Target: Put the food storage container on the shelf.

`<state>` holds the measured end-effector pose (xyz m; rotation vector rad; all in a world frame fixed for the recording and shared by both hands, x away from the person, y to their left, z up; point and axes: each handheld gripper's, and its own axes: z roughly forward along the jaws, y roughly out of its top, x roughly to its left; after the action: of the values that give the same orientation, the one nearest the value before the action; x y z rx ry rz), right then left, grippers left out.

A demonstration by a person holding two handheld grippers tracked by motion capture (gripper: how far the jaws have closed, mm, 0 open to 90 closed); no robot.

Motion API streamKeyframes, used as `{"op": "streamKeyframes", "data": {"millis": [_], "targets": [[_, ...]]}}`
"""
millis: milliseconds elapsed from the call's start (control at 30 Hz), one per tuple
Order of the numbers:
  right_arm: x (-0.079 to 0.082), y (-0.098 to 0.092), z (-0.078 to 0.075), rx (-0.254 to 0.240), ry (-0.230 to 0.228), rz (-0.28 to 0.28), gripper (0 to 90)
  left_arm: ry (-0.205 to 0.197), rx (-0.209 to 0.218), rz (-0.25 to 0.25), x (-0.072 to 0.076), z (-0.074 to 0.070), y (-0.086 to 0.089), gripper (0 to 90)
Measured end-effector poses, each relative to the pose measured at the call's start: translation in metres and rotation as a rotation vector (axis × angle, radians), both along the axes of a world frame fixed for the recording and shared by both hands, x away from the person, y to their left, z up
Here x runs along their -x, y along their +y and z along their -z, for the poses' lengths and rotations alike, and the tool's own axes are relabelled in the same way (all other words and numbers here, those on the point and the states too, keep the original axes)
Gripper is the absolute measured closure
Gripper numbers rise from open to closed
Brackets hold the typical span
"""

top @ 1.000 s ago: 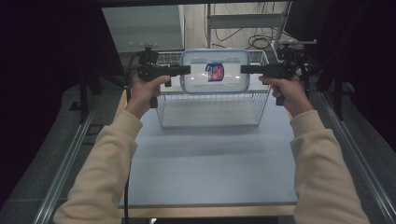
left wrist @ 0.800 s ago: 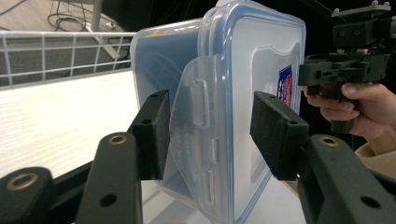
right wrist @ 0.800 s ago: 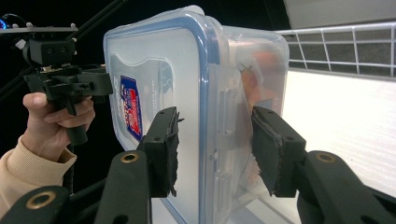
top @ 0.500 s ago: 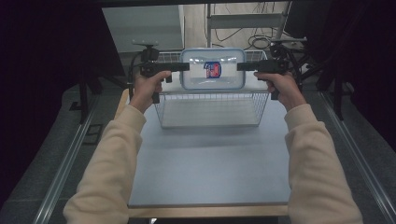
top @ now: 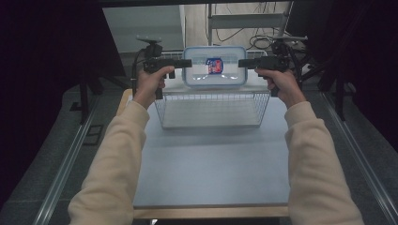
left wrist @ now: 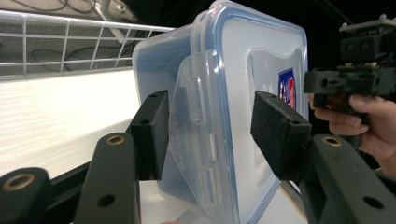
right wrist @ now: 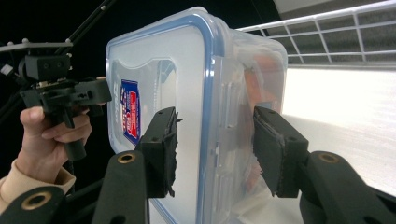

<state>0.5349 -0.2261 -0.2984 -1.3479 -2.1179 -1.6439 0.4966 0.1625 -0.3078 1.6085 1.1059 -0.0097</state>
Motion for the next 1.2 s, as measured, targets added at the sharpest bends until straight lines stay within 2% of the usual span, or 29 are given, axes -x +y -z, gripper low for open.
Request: {"op": "streamKeyframes", "data": {"millis": [133,300,433,500,567,633,667,833,933,1100,1200], "targets": [[-0.005,0.001,-0.001,-0.005,0.034,0.017,51.1,0.033,0.038,-0.014,-0.007,0.003,0.001,47.5],[-0.011,0.003,0.002,-0.031,0.094,0.063,50.7,0.07,0.09,-0.028,-0.018,0.011,0.004,47.3],[-0.013,0.003,0.004,-0.042,0.129,0.096,50.1,0.089,0.109,-0.038,-0.025,0.014,0.004,47.0],[-0.014,0.004,0.004,-0.043,0.145,0.114,49.7,0.088,0.101,-0.048,-0.027,0.014,0.003,46.7],[-0.014,0.004,0.005,-0.041,0.16,0.141,48.8,0.084,0.069,-0.068,-0.028,0.013,0.001,45.9],[-0.014,0.006,0.005,-0.013,0.159,0.169,48.2,0.084,0.045,-0.079,-0.029,0.013,-0.002,47.8],[-0.014,0.008,0.005,0.017,0.164,0.187,49.2,0.084,0.043,-0.084,-0.029,0.014,-0.002,46.2],[-0.009,0.011,0.005,-0.006,0.143,0.209,45.1,0.082,0.057,-0.098,-0.027,0.013,-0.003,42.2],[-0.003,0.01,0.002,-0.015,0.096,0.226,42.3,0.055,0.063,-0.122,-0.022,0.008,0.0,39.4],[0.011,0.004,-0.005,0.035,-0.005,0.214,38.5,0.003,0.058,-0.13,-0.007,0.001,0.006,38.9],[0.019,-0.001,-0.007,0.051,-0.042,0.193,36.6,-0.028,0.035,-0.125,0.003,-0.002,0.01,38.7]]}}
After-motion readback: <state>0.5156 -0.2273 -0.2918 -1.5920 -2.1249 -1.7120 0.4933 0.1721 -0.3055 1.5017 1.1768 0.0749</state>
